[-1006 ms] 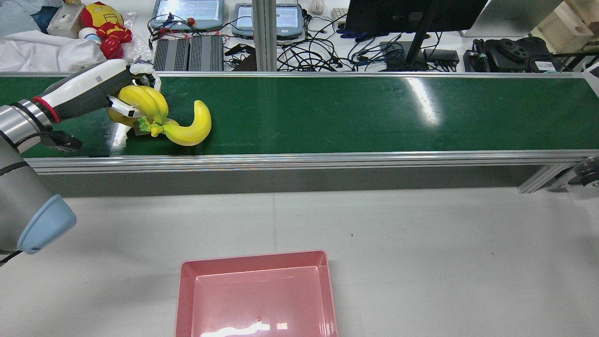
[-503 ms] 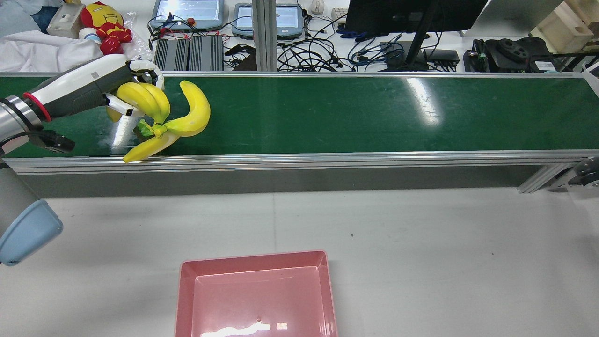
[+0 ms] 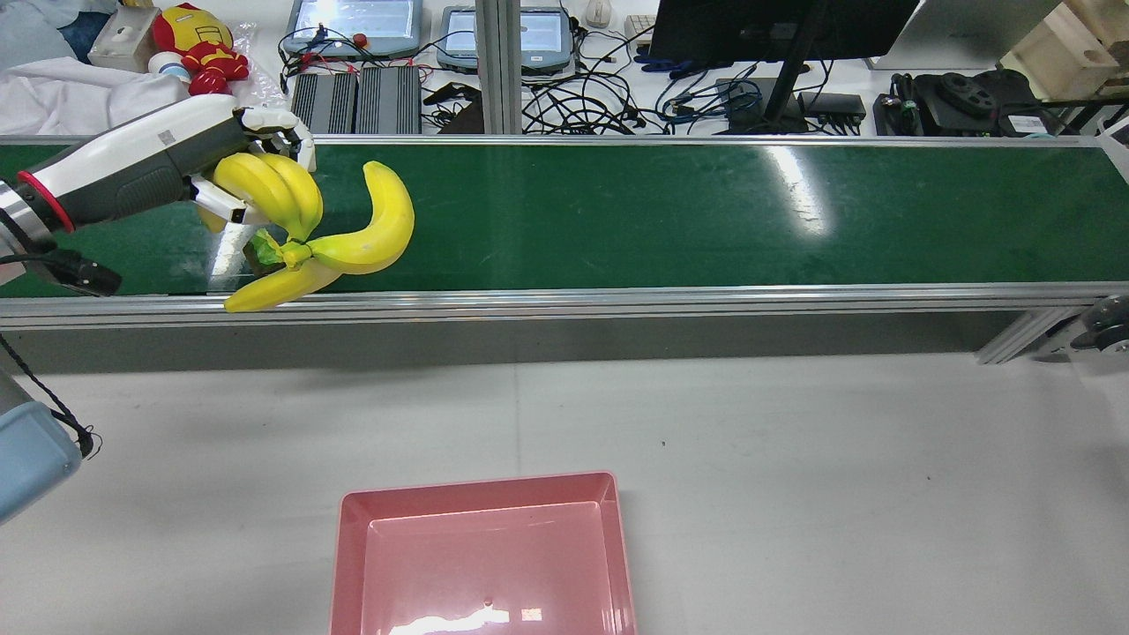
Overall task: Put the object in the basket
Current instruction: 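Lift the bananas off the belt and carry them toward the pink tray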
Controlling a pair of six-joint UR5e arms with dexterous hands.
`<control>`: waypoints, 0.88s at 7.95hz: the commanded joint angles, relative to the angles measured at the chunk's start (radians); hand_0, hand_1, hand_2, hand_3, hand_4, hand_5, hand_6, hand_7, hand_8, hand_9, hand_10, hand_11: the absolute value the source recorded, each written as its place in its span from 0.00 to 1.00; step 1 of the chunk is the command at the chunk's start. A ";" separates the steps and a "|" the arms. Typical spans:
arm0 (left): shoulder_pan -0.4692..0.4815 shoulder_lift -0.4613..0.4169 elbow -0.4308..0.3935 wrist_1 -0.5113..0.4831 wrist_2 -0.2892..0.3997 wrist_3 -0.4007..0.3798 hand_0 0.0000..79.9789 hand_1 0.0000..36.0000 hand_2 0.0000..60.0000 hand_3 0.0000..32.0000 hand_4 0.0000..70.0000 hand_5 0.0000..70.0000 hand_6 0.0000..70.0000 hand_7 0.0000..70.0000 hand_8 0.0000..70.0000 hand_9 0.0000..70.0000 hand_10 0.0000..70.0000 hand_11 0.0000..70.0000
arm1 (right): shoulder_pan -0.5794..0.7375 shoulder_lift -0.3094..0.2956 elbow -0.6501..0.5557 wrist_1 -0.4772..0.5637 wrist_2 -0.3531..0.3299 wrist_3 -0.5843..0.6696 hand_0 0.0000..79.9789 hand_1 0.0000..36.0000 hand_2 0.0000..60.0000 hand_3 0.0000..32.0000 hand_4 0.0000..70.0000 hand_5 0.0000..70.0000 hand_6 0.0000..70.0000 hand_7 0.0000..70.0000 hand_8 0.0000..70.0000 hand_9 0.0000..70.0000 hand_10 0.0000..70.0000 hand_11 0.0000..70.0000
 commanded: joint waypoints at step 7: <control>0.414 0.142 -0.203 0.116 0.130 -0.298 0.57 0.51 1.00 0.00 0.47 1.00 0.30 0.65 0.55 0.71 0.50 0.71 | 0.000 0.000 -0.002 0.000 0.000 0.000 0.00 0.00 0.00 0.00 0.00 0.00 0.00 0.00 0.00 0.00 0.00 0.00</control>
